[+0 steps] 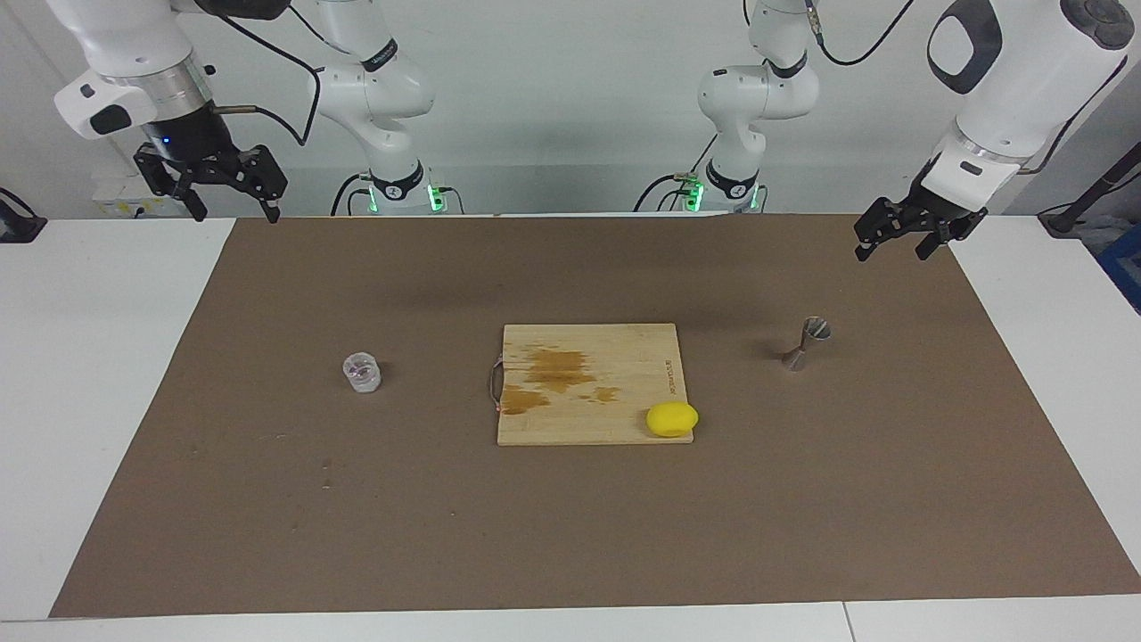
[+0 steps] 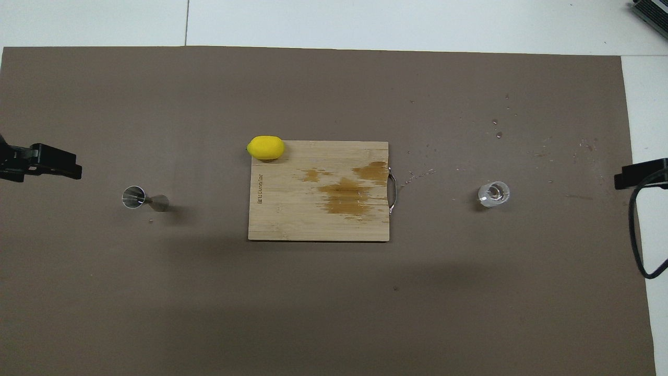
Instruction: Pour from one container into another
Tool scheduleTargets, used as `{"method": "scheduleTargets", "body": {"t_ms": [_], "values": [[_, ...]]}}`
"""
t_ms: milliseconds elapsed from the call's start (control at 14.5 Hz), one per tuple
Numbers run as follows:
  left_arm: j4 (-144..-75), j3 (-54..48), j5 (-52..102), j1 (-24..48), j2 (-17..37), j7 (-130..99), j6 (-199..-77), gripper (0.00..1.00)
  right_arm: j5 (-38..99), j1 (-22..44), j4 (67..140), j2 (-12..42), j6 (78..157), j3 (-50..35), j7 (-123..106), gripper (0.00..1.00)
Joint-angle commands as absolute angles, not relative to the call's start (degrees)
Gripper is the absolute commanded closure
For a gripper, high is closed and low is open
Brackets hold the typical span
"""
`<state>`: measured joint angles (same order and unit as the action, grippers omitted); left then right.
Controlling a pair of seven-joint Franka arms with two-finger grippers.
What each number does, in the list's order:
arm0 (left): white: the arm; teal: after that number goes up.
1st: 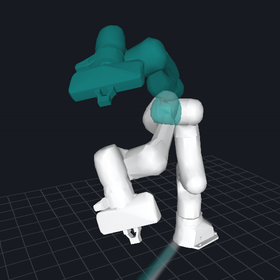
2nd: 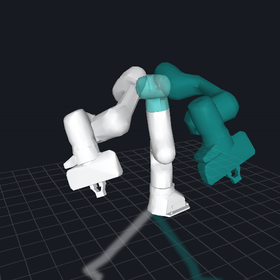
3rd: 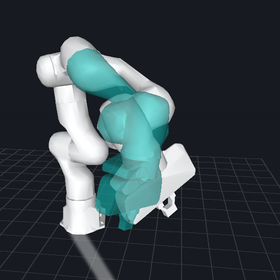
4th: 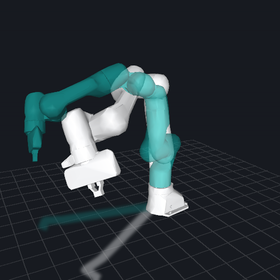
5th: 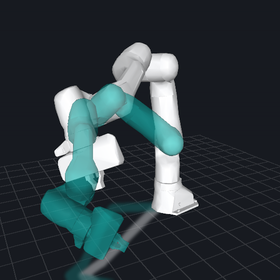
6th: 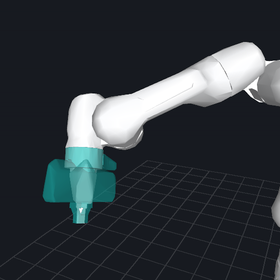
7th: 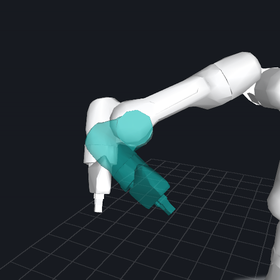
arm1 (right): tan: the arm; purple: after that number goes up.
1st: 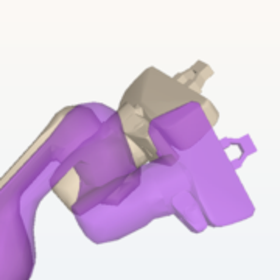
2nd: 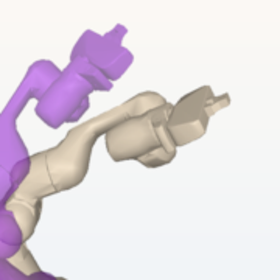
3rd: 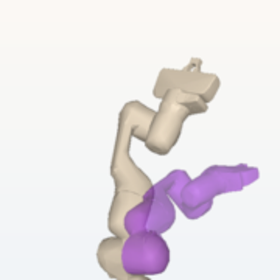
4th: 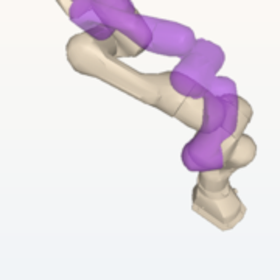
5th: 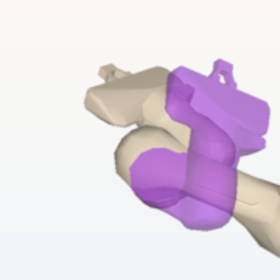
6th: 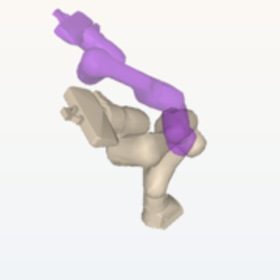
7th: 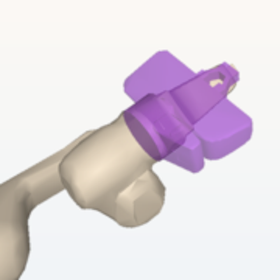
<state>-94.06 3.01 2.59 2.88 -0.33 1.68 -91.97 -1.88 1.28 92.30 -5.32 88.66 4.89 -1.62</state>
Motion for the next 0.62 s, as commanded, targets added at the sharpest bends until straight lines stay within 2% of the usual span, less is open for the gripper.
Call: {"method": "scheduleTargets", "body": {"t_ms": [0, 551], "values": [[-92.72, 3.60, 1.49, 3.52, 0.09, 0.88, -90.62, 0.00, -2.11, 1.14, 93.34, -6.24, 88.77, 4.66, -2.37, 0.00], [-92.72, 3.25, 1.49, 3.52, -0.61, 0.97, -91.58, 0.00, -2.11, 1.14, 93.69, -6.33, 88.86, 4.66, -1.76, 0.00]]}}
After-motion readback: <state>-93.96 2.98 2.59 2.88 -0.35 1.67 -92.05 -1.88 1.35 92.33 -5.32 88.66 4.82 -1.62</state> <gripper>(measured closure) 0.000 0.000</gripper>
